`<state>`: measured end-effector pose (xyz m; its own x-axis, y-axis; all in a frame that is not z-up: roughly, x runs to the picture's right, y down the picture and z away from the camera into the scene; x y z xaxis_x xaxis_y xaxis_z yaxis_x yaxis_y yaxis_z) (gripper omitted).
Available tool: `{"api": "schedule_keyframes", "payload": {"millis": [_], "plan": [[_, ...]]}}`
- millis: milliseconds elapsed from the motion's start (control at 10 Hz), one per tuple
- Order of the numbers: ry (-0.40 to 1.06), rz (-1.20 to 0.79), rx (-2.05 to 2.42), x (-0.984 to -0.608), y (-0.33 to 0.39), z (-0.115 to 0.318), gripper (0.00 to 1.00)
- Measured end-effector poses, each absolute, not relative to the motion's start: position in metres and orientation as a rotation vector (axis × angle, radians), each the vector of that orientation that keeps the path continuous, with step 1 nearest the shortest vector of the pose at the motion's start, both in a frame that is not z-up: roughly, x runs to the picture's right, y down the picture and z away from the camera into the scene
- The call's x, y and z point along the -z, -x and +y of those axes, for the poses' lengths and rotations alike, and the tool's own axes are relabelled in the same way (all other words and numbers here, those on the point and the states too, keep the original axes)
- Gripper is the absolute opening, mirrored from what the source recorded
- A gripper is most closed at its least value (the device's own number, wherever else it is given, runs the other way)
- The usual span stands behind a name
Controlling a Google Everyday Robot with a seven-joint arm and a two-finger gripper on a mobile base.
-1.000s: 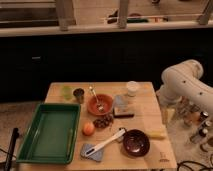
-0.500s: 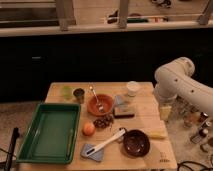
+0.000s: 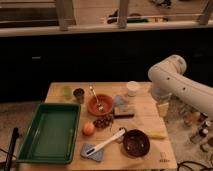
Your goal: Place banana in paper cup
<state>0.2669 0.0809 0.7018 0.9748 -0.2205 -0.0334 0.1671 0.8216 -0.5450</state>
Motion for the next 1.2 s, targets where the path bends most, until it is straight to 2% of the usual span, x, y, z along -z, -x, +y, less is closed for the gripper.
{"api": "schedule_keyframes", "payload": {"millis": [500, 1200], "plan": [[0.621, 0.098, 0.089, -0.677, -0.283, 0.123, 0.80], [0.592, 0.017, 0.039, -0.686, -0.280, 0.162, 0.80]]}}
